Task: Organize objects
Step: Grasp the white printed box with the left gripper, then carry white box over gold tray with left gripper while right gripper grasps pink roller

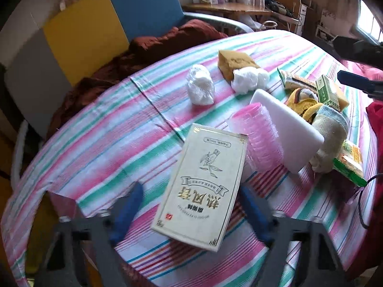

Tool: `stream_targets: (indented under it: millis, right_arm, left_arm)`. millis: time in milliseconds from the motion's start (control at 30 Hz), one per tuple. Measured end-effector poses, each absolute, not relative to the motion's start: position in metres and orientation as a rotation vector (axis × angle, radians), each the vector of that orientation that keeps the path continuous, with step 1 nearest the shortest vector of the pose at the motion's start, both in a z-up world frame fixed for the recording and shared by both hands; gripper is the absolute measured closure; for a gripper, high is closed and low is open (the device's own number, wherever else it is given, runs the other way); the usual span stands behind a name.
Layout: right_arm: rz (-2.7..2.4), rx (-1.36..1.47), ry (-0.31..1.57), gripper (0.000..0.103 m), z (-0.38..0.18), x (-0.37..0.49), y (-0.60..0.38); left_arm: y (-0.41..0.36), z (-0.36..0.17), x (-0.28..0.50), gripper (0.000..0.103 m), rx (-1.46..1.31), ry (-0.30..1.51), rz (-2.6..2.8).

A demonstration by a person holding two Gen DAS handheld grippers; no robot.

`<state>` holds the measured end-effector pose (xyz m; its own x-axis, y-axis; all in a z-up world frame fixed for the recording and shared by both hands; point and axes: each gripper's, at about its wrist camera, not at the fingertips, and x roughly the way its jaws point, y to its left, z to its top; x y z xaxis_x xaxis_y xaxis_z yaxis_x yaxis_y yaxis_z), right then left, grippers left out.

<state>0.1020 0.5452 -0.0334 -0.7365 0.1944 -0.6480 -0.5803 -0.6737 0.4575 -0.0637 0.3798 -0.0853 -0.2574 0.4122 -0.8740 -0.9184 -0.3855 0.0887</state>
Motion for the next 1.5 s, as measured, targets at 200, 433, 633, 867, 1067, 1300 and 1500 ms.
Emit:
stream_targets:
  millis: [200,433,633,867,1067,1300,1500]
  right_arm:
    - [2.392,-0.8,0.915,0.004,-0.034,0.101,0.545]
    - [2.473,-0.869,0.765,0.004,-0.031,0.086,0.522]
    - [2.581,-1.039,0.5,0.023,-0.034,0.054,0.478]
    - [2.554,-1.254,0.382,0.041,-0.06,0.012,0.463]
    - [2.465,-1.401,0.283,0.061,-0.088,-0.018,0.457]
    - [2.45,-1.392,0.254,0.066,-0.088,-0.014,0.453]
    - [2.559,-1.277,0.352,0.067,-0.054,-0.006,0.431]
  left_arm:
    - [0.362,-0.079,-0.066,0.052,-1.032,0.64,1.801]
    - [0.31,-0.037,-0.058,0.052,-0.975,0.474,1.887]
    - [0.255,-0.012,-0.056,0.052,-0.959,0.352,1.96]
    - [0.19,-0.014,-0.065,0.052,-1.008,0.255,2.078]
    - [0.134,-0.028,-0.079,0.052,-1.094,0.179,2.21]
    - [0.08,-0.049,-0.118,0.052,-1.244,0.085,2.374]
    - [0.067,-0.064,-0.157,0.052,-1.33,0.086,2.492]
